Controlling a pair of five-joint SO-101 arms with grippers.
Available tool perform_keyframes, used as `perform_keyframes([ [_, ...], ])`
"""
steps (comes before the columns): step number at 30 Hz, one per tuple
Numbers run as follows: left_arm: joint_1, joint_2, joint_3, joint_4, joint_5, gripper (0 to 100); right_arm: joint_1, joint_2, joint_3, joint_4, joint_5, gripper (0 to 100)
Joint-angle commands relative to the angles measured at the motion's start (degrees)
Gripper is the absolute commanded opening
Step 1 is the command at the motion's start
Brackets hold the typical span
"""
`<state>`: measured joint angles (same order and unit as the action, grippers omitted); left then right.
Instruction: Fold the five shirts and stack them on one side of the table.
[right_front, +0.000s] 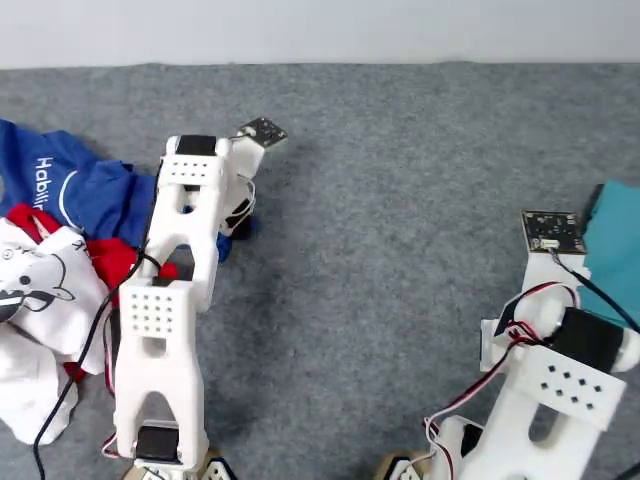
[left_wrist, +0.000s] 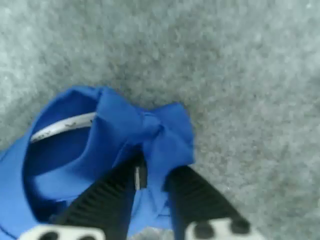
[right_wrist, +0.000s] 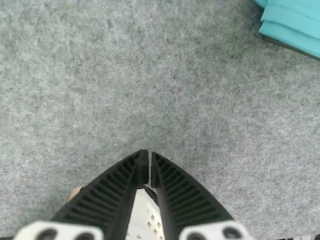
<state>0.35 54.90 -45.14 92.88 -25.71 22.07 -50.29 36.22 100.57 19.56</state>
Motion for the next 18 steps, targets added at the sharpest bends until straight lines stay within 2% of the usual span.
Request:
perform_keyframes([
  [1, 1.49, 1.93, -16.57, 7.91, 0.18, 1, -0.48, -0.92, -0.35, 2.15, -0.09, 0.9],
  [5, 3.87, 0.00, -27.12, 7.74, 0.26, 1, -0.48, -0.92, -0.35, 2.15, -0.09, 0.9],
  [11, 11.60, -4.66, -38.29, 7.38, 0.26, 1, -0.48, -0.92, -0.35, 2.15, -0.09, 0.9],
  [18, 22.86, -9.93, -49.01, 0.62, 0.26, 1, -0.48, -0.84, -0.35, 2.15, -0.09, 0.9],
])
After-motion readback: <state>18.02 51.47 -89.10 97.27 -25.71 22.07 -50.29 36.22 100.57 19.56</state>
